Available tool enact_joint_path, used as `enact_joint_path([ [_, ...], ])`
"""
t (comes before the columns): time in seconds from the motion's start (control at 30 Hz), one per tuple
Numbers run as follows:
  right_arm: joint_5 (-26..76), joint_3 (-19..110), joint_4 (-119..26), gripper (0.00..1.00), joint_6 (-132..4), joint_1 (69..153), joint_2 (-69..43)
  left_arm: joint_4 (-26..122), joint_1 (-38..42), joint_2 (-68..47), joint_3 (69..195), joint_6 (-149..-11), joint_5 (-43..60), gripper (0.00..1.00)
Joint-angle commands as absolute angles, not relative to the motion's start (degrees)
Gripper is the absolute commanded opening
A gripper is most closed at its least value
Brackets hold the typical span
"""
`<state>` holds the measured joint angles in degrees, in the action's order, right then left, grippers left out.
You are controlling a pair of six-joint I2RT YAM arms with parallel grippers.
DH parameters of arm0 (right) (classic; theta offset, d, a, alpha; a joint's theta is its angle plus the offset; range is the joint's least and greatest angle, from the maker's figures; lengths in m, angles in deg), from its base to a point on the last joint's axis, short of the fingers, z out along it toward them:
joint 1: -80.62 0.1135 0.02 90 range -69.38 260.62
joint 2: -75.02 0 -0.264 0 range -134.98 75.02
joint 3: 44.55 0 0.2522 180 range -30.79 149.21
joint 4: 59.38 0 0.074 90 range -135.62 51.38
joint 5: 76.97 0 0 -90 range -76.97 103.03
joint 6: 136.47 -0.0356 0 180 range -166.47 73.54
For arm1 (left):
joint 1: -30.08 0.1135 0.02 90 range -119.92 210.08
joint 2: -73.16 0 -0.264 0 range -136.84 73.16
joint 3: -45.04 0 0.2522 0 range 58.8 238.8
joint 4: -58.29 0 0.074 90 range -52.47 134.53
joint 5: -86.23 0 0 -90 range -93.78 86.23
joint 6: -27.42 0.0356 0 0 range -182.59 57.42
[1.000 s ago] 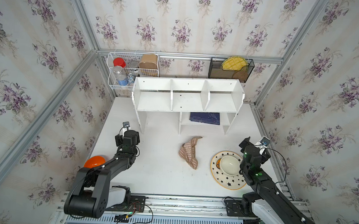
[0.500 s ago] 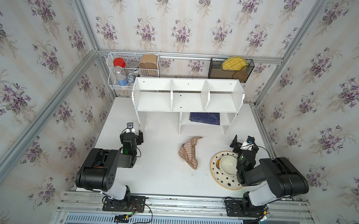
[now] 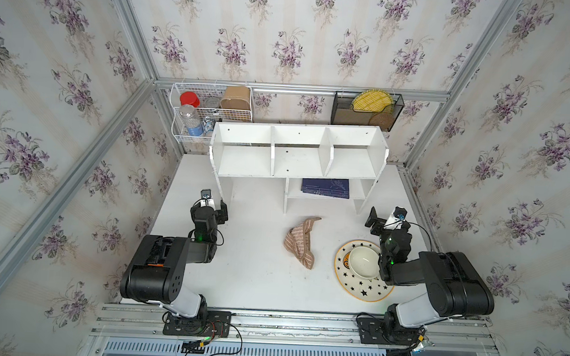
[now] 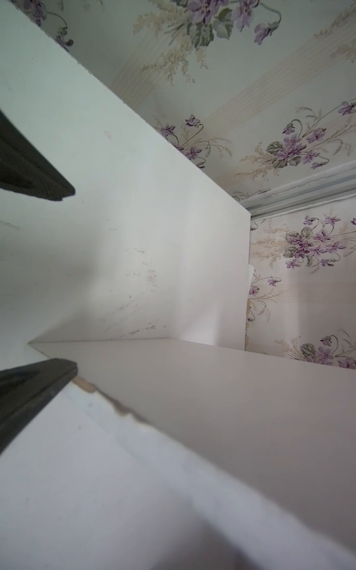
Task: Wipe the bookshelf clean with a cloth
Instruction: Reset both arms
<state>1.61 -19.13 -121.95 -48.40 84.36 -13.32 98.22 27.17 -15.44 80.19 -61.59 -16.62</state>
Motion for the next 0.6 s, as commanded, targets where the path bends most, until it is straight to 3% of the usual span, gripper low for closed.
enact_joint_path([
  [0.0, 3.2, -19.0, -122.0, 1.00, -47.8, 84.4, -13.4, 97.6, 27.1, -15.4, 80.5, -60.9, -16.1, 0.84],
  [0.57, 3.9, -18.7, -120.6, 1.00, -47.9, 84.2, -13.4, 97.8, 27.1, -15.6, 80.4, -60.8, -16.1, 0.84],
])
